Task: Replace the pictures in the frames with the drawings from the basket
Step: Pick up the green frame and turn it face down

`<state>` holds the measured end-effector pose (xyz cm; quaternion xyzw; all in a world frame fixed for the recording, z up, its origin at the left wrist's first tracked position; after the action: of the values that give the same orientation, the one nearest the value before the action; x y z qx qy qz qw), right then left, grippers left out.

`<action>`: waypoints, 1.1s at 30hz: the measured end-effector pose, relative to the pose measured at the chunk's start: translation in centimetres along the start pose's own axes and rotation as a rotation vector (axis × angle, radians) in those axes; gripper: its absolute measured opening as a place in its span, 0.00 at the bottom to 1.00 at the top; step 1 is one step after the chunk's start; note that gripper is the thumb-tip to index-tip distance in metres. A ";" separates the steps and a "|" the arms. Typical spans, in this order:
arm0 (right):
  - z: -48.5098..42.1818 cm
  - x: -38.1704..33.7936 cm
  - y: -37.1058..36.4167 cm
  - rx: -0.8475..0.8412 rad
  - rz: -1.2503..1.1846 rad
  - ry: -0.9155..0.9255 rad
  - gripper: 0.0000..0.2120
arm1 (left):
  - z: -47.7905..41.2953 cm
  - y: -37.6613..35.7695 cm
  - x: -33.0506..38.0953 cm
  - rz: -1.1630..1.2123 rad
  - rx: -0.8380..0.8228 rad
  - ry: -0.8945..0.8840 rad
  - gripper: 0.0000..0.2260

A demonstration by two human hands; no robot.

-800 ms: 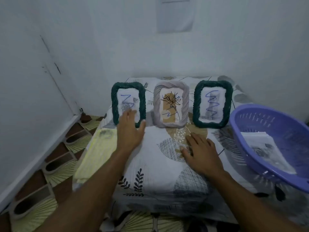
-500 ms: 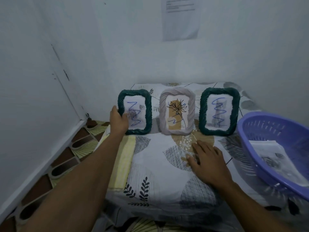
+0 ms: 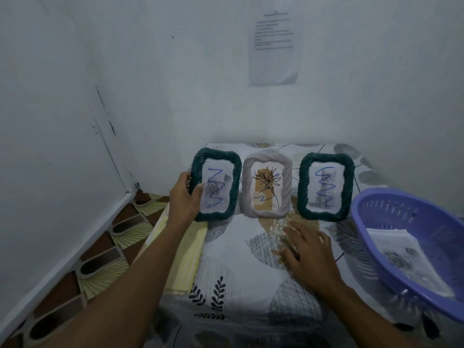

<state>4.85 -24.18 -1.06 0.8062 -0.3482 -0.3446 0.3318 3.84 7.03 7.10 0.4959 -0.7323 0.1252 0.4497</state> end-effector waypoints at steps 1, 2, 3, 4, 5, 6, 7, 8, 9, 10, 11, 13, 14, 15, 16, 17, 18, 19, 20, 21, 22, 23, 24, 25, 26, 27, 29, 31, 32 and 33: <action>-0.3 -0.7 0.8 0.035 -0.025 0.024 0.19 | 0.8 0.3 1.1 0.012 0.002 -0.030 0.13; -0.8 -1.4 1.6 0.076 -0.061 0.052 0.16 | 1.7 0.5 2.2 0.022 0.011 -0.059 0.13; -1.6 -2.3 2.5 0.128 -0.115 0.066 0.15 | 2.5 0.6 3.2 0.036 0.019 -0.075 0.12; -2.5 -3.3 3.6 0.179 -0.200 0.042 0.13 | 3.4 0.7 4.2 0.053 0.018 -0.082 0.12; -3.6 -4.3 4.7 0.215 -0.310 -0.024 0.12 | 4.3 0.7 5.1 0.068 0.010 -0.089 0.11; -4.7 -5.2 5.8 0.238 -0.426 -0.103 0.12 | 5.1 0.5 6.0 0.073 -0.001 -0.101 0.12; -5.7 -6.1 6.8 0.254 -0.523 -0.174 0.11 | 6.0 0.3 6.9 0.070 -0.011 -0.117 0.12; -6.6 -6.9 7.5 0.267 -0.595 -0.230 0.11 | 6.8 0.1 7.7 0.067 -0.021 -0.137 0.13; -7.2 -7.5 8.1 0.271 -0.656 -0.275 0.11 | 7.5 -0.1 8.4 0.063 -0.029 -0.165 0.13; -7.6 -8.0 8.6 0.266 -0.718 -0.312 0.12 | 8.2 -0.3 9.1 0.053 -0.037 -0.200 0.13; -7.9 -8.5 9.0 0.250 -0.772 -0.343 0.13 | 8.9 -0.4 9.8 0.039 -0.045 -0.234 0.13; -8.0 -9.1 9.5 0.219 -0.838 -0.378 0.14 | 10.1 -0.7 11.0 0.015 -0.058 -0.288 0.13; -8.0 -9.2 9.7 0.221 -0.851 -0.382 0.15 | 10.6 -0.8 11.6 0.012 -0.063 -0.316 0.13; -7.9 -9.2 9.9 0.236 -0.855 -0.383 0.15 | 11.0 -0.8 12.2 0.016 -0.068 -0.342 0.12; -7.8 -9.1 10.1 0.258 -0.848 -0.388 0.14 | 11.4 -0.8 12.6 0.023 -0.079 -0.360 0.12; -7.8 -9.0 10.3 0.275 -0.837 -0.399 0.14 | 11.7 -0.7 13.0 0.031 -0.101 -0.375 0.13; -7.8 -8.7 10.4 0.282 -0.830 -0.414 0.13 | 12.0 -0.7 13.4 0.036 -0.135 -0.395 0.15; -7.7 -8.4 10.5 0.276 -0.821 -0.430 0.11 | 12.1 -0.6 13.7 0.041 -0.174 -0.423 0.18; -7.7 -8.1 10.5 0.265 -0.803 -0.443 0.10 | 12.2 -0.5 13.9 0.048 -0.210 -0.453 0.19; -7.7 -7.7 10.7 0.258 -0.781 -0.449 0.10 | 12.2 -0.4 14.2 0.059 -0.231 -0.473 0.19; -7.7 -7.2 10.9 0.253 -0.764 -0.451 0.10 | 11.9 0.0 14.4 0.076 -0.231 -0.474 0.18; -7.6 -6.8 11.1 0.249 -0.765 -0.456 0.11 | 11.4 0.3 14.4 0.097 -0.207 -0.452 0.16; -7.4 -6.3 11.3 0.246 -0.792 -0.473 0.11 | 10.7 0.6 14.2 0.109 -0.169 -0.409 0.16; -7.2 -5.7 11.4 0.240 -0.845 -0.502 0.12 | 9.8 0.8 13.8 0.100 -0.128 -0.354 0.16; -7.0 -5.1 11.4 0.231 -0.911 -0.537 0.13 | 9.0 0.8 13.1 0.072 -0.110 -0.287 0.16; -6.7 -4.7 11.4 0.218 -0.979 -0.569 0.13 | 8.3 0.7 12.2 0.044 -0.133 -0.203 0.18; -6.2 -4.0 11.1 0.191 -1.078 -0.612 0.14 | 7.9 0.0 10.5 0.071 -0.284 0.006 0.26; -5.7 -3.4 10.5 0.181 -1.113 -0.639 0.14 | 8.3 -0.7 9.7 0.176 -0.415 0.135 0.28; -5.4 -3.1 10.3 0.187 -1.113 -0.649 0.14 | 8.7 -0.9 9.5 0.212 -0.432 0.150 0.27; -5.1 -2.8 10.0 0.196 -1.103 -0.657 0.14 | 8.9 -1.0 9.4 0.238 -0.412 0.158 0.25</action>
<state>4.07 -25.79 10.38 0.7456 0.0040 -0.6599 -0.0927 -1.04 -4.85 9.11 0.2927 -0.7581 0.0637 0.5793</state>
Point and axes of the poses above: each hand's wrist, its own z-axis away from the middle knuckle, its own y-axis out of the back of the hand, x = y × z, the point moved 5 cm from there along -z, towards the middle knuckle, and after that the axes turned 14 degrees about x, right-handed, at the moved point
